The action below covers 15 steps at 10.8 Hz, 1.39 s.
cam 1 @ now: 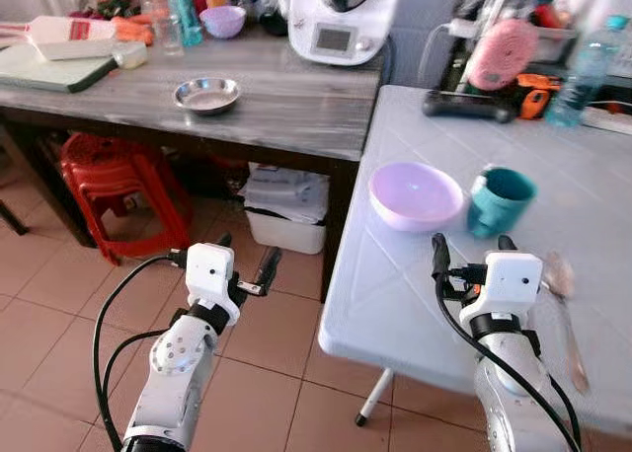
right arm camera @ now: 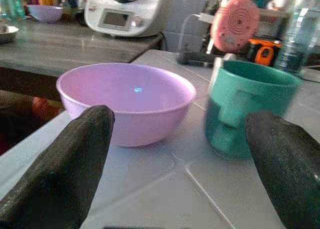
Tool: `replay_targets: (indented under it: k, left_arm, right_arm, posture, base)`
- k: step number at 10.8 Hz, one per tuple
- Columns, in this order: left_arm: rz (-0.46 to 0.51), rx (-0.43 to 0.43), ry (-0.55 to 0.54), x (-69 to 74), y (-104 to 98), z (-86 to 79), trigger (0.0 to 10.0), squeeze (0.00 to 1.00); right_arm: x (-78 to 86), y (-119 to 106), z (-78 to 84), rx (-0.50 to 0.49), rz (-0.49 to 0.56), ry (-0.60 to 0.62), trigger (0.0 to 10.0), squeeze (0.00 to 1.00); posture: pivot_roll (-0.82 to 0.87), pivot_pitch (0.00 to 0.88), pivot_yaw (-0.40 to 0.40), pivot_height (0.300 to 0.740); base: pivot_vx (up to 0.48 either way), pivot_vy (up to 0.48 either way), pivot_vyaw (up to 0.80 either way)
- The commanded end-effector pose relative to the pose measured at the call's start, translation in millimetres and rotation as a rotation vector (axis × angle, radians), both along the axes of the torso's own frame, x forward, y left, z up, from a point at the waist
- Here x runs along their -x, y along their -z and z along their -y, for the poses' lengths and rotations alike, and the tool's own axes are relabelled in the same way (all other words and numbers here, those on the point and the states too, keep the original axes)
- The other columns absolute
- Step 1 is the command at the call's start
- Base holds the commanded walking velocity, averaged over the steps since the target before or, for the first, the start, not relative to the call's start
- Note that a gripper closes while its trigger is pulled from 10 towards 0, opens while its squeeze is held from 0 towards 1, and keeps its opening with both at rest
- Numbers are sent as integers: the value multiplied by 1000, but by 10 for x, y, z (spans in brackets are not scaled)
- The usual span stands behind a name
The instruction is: Setting the table
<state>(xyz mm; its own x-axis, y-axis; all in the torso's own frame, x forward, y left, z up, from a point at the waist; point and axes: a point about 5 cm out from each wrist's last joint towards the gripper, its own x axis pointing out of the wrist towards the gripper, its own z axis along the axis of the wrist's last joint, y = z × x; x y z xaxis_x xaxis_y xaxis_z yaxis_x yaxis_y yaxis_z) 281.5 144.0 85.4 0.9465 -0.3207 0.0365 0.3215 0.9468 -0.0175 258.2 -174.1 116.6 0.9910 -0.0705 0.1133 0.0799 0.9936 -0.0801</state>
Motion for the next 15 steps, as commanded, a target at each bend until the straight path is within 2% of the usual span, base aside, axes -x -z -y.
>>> replay_targets:
  k: [1,6,12,15]
  left_arm:
    - [3,-4,1,10,-8,-1,10000,0]
    - [2,-10,6,20,-10,-3,10000,0]
    - [-4,-9,8,27,4,8,10000,0]
    - [-4,-1,20,38,1,3,10000,0]
  right_arm:
    - [5,-32,-1,20,17,-8,10000,0]
    - [13,-59,-90,75,26,-71,10000,0]
    - [-6,-66,-134,118,25,-115,10000,0]
    - [2,-79,-192,154,36,-147,10000,0]
  posture:
    - [-26,16,-8,740]
    - [-29,21,-8,740]
    - [-29,23,-8,740]
    - [-32,26,-6,740]
  base:
    - [0,0,0]
    - [0,0,0]
    - [281,0,0]
    - [0,0,0]
